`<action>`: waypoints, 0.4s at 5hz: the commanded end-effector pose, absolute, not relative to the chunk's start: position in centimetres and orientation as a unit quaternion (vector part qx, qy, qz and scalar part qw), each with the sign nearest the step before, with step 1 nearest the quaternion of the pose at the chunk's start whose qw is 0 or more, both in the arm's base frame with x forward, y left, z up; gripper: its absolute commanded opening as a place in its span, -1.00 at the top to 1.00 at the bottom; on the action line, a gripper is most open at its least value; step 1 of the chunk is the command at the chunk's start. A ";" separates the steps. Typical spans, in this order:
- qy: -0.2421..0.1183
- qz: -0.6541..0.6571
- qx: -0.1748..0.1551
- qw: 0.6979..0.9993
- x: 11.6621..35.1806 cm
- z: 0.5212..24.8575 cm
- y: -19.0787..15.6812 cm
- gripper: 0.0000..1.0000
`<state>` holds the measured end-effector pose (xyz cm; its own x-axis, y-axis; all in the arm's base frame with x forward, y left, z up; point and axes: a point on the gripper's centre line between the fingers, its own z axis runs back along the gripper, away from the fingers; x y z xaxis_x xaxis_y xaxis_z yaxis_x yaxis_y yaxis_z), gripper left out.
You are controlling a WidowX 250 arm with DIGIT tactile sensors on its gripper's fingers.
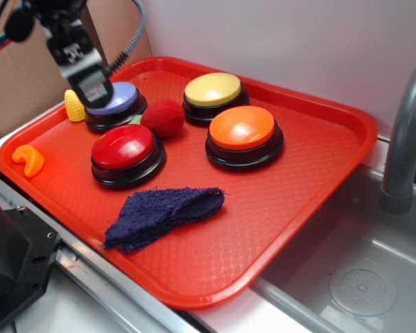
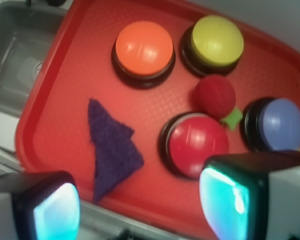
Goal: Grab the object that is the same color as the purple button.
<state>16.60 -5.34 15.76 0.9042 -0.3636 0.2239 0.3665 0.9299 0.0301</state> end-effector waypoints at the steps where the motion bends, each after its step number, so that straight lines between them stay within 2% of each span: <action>1: -0.107 -0.242 0.001 0.964 18.4 11.7 -7.5 -1.00; 2: -0.093 -0.252 -0.006 0.963 18.5 9.5 -8.5 -1.00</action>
<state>18.22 -7.90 8.77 0.8673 -0.4753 0.1479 0.4758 0.8789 0.0340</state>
